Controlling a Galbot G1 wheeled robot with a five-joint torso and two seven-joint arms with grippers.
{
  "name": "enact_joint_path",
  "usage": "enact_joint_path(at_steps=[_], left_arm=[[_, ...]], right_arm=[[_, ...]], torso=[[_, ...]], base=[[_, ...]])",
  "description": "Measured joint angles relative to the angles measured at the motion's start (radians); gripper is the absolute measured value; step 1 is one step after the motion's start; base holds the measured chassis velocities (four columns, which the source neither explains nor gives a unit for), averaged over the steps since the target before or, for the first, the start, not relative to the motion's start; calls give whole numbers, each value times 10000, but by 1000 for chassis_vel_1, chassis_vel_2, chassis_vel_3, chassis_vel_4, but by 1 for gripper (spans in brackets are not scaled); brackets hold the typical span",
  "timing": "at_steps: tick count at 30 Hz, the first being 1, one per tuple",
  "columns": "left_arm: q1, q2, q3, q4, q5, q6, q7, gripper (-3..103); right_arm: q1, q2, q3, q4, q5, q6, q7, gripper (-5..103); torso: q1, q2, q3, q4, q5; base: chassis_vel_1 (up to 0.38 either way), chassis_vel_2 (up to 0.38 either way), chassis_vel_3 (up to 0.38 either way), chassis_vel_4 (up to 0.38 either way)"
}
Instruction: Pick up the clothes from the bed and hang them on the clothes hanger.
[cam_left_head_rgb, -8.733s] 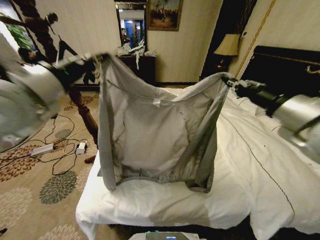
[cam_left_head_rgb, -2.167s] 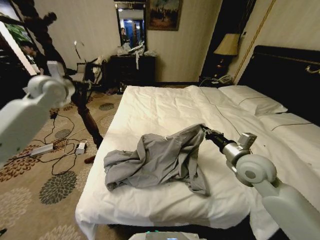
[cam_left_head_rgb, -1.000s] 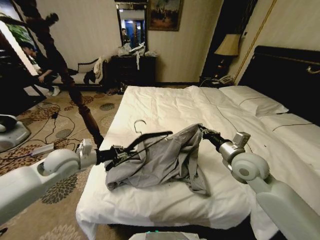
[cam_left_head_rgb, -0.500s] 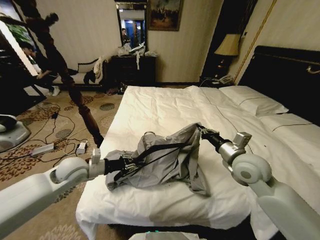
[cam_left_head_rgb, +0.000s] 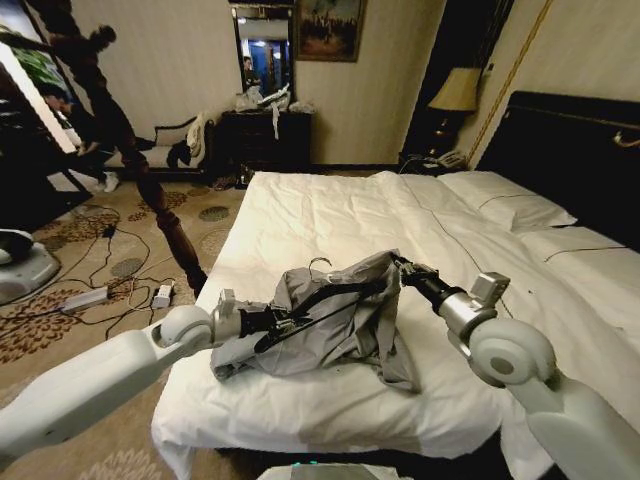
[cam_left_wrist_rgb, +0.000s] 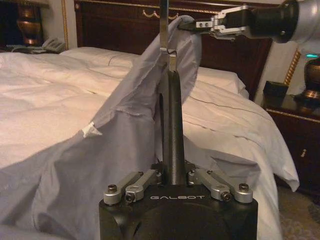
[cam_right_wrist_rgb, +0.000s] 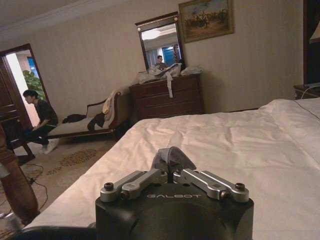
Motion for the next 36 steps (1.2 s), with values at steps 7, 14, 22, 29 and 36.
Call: enact_joint_path(at_steps=[7,14,22,29,36], left_arm=[[-748,-49,614,287,13,-13,-27,16],[-649,298,505,294,26,-46,94,16],[-422,697,165,252,3,-80,129,16],[-428,572,385,23,-171,-62,-68,16],[-1005,-62,1144,-114,-420,96,-471,16]], right_arm=[[-41,53,132,125,225,-14,30,0],[10,-25,328,91,561,-16,42,0],[21,-198,528,387,1097,-48,172,0],[116,-179,386,649,1300,-71,256,0],[95,-229,416,812,1499,-105,332,0]], torso=[[0,0,-1,0,-1],[-1,0,-1,3,-2],[0,1,-1,1,0],[-1,1,-2,2,-1],[-2,1,-2,-1,2]], base=[[0,0,0,0],[0,0,0,0],[0,0,0,0],[0,0,0,0],[0,0,0,0]])
